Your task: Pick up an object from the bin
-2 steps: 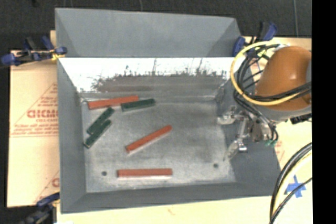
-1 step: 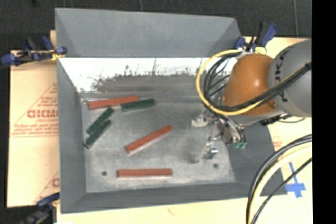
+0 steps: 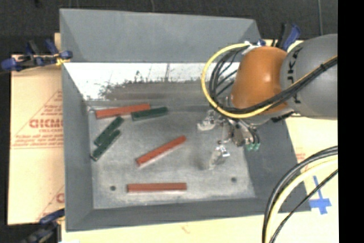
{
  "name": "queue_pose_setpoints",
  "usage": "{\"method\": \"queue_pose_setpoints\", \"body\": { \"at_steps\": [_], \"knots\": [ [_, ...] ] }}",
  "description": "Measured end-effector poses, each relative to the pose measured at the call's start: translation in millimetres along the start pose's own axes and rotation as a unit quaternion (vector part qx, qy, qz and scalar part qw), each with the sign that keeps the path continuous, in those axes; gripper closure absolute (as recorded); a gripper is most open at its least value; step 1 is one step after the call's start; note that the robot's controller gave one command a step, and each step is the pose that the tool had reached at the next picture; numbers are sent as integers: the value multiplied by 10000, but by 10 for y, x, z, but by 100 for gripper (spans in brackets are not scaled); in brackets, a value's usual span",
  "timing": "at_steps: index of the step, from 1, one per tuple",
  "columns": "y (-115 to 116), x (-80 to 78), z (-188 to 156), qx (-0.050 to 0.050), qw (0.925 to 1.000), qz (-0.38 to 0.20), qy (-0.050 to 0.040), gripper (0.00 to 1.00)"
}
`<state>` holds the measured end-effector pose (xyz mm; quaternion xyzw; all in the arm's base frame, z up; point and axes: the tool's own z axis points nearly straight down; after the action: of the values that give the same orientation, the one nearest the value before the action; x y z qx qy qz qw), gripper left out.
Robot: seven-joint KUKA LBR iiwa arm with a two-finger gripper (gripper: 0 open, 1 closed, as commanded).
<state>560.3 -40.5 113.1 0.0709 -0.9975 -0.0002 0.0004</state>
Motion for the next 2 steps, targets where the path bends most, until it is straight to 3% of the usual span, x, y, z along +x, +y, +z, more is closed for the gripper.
{"method": "queue_pose_setpoints", "body": {
  "at_steps": [1,2],
  "knots": [
    [381,-201,-11,4,9974,723,-30,0],
    [638,-461,376,4,9985,541,-20,0]
  ]
}}
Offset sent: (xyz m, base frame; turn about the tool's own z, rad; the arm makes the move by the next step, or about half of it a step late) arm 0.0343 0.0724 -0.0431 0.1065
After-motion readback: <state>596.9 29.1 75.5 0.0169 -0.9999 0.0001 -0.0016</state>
